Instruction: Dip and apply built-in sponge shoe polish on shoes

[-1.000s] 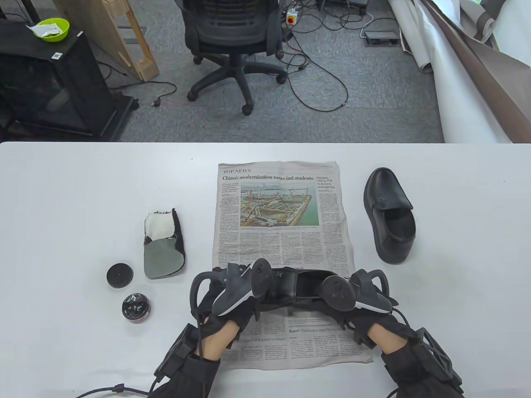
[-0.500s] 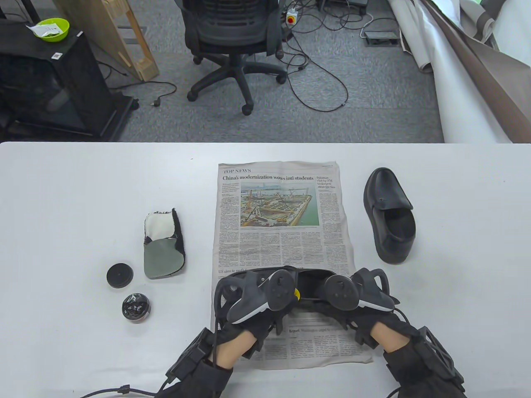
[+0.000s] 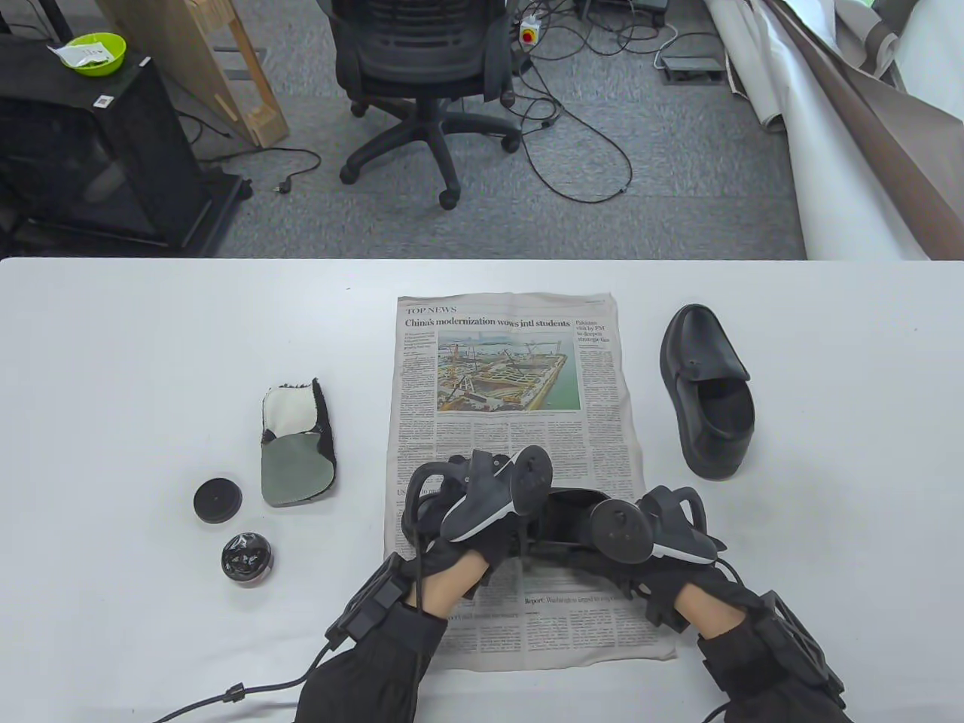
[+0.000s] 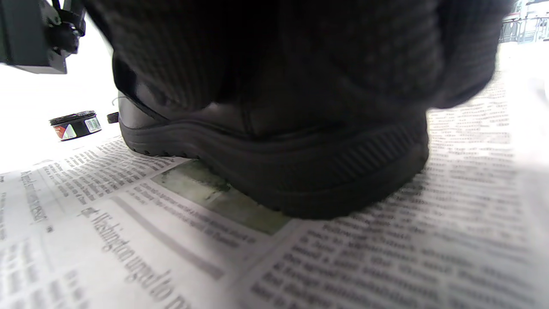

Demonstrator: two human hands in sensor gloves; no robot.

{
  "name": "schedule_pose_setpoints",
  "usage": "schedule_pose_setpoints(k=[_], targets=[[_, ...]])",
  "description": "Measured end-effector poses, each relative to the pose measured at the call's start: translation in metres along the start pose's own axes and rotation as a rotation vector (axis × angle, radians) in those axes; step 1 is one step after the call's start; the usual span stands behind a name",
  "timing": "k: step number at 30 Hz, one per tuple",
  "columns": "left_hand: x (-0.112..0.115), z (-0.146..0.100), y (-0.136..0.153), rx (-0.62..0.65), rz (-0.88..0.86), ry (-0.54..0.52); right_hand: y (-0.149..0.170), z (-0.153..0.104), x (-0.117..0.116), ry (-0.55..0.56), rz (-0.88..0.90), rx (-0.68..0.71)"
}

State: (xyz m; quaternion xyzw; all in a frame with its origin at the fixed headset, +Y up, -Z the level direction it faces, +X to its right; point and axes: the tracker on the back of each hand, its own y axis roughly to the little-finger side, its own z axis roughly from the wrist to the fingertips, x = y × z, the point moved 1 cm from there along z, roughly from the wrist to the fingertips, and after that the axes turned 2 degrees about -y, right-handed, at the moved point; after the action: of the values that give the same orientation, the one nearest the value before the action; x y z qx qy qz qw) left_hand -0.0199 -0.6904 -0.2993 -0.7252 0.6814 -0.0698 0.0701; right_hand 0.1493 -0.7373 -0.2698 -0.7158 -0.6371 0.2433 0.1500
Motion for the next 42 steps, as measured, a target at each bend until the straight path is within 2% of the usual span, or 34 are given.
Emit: schedule_pose_setpoints(k=[4,12,18,26,36,42], targets=[[0.004,0.007,0.01,-0.05,-0.012,0.046,0.0,0.0,0.0,0.002,-0.007,-0.004],[0.007,0.006,0.033,-0.116,0.07,0.104,0.0,0.0,0.0,0.002,-0.008,-0.011],[0.008,-0.006,0.052,-0.154,0.06,0.157,0.0,0.0,0.0,0.004,-0.009,-0.021],[0.0,-0.03,0.056,-0.146,0.12,0.158,-0.001,0.0,0.001,0.002,-0.01,-0.036],[-0.006,-0.042,0.03,0.004,-0.022,0.133,-0.001,0.001,0.001,0.001,-0.007,-0.033],[-0.011,-0.035,0.01,0.047,-0.063,0.092,-0.001,0.001,0.001,-0.002,-0.002,-0.019]])
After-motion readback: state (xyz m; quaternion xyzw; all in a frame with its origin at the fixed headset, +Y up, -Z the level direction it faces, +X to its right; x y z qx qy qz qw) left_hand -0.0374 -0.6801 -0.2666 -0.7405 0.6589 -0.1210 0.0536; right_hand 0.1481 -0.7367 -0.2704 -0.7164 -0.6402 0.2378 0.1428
